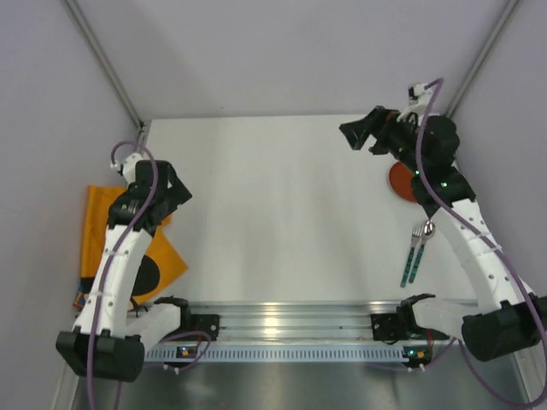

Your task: Set the dinner table for one person

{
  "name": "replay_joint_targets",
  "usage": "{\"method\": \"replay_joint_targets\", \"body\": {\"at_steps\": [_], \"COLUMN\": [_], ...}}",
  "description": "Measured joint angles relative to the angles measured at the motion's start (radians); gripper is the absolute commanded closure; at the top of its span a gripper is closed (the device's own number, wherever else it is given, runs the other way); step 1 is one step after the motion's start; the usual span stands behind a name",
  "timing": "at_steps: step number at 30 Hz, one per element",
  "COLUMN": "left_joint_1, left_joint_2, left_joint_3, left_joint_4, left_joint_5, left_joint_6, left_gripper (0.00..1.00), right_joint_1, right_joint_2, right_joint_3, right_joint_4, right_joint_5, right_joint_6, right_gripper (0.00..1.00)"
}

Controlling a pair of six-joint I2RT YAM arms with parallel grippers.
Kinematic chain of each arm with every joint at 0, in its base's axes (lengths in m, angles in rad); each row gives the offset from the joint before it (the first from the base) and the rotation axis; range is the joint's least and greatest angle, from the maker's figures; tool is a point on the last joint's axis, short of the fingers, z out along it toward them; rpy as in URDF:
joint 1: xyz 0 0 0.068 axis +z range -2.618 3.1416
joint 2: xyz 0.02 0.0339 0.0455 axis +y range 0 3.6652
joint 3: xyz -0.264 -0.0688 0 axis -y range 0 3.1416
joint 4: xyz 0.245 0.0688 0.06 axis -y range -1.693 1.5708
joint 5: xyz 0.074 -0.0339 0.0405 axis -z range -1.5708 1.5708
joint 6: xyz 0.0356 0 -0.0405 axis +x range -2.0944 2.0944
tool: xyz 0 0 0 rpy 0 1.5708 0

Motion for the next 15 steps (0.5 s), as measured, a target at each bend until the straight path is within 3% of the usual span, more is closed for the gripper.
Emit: {"method": "replay_joint_targets", "body": {"at_steps": [6,9,15], "left_joint_1": [0.011,0.020,0.084], "left_joint_2": [0.199,0.200,0.278], "left_joint_3": [-0.140,-0.202,-0.226], "left_joint_4": [-0.006,-0.007,0.035], "left_joint_5": [-0.072,-0.090,-0.092], "left_joint_6": [0.031,0.045,0.053], "left_gripper": [0.02,0.02,0.02], "right_joint_1": [0.082,0.062,0.077], "right_joint_2": [0.056,-0.010,-0.163], "right_joint_3": [-0.203,-0.315,-0.330], "right_joint_4": [-0.316,-0.418,-0.537], "right_joint_5": [-0.040,-0.109,-0.135], "right_joint_6": [0.141,0.213,0.226], "right_gripper": [0.00,0.00,0.00]}}
